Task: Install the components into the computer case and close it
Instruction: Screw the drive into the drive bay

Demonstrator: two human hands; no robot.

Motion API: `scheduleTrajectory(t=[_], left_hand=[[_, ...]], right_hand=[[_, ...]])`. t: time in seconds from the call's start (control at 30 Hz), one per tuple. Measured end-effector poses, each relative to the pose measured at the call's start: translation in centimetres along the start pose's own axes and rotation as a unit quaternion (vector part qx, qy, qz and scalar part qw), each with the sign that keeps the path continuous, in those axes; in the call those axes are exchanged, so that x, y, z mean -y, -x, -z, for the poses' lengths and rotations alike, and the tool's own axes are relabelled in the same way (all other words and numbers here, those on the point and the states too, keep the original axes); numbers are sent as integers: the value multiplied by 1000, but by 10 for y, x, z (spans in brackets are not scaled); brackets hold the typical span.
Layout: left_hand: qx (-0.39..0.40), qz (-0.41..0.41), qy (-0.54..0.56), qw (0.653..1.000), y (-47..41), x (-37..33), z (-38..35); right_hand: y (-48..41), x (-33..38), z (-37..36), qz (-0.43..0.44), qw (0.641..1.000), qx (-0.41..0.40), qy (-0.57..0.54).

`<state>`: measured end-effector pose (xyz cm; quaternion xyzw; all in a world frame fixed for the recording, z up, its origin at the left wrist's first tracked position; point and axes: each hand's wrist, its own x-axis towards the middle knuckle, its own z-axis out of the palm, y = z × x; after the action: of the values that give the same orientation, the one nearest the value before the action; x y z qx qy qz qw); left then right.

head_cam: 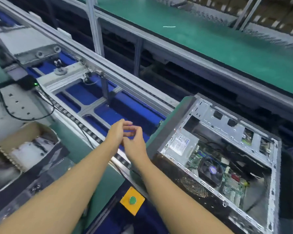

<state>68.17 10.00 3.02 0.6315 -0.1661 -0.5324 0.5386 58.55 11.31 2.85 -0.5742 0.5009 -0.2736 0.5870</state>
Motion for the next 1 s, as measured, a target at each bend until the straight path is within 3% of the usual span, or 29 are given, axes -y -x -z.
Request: scheduleTrajectory(t=[0.1, 0.23, 0.43, 0.7, 0.77, 0.83, 0.9, 1.0], left_hand=[[-94, 46, -136, 985, -9, 26, 52], [-177, 55, -349, 919, 5, 69, 120], [-96, 181, -493, 846, 15, 137, 171], [-72, 147, -561, 811, 13, 165, 155], [-75, 162, -546, 818, 12, 163, 152], [-56, 195, -484, 851, 7, 157, 153], [-23, 234, -340, 910, 6, 144, 154], [42, 256, -178, 949, 6, 111, 151]], right_hand=[[-5, -28, -29, -50, 990, 92, 92], [-10, -61, -57, -88, 953, 192, 217], [-8, -91, -88, -97, 920, 241, 293], [-2, -101, -99, -99, 911, 253, 309], [1, -98, -94, -103, 904, 265, 318], [2, -93, -87, -102, 896, 274, 334], [2, -87, -78, -86, 890, 281, 348], [7, -71, -64, 20, 866, 305, 396]])
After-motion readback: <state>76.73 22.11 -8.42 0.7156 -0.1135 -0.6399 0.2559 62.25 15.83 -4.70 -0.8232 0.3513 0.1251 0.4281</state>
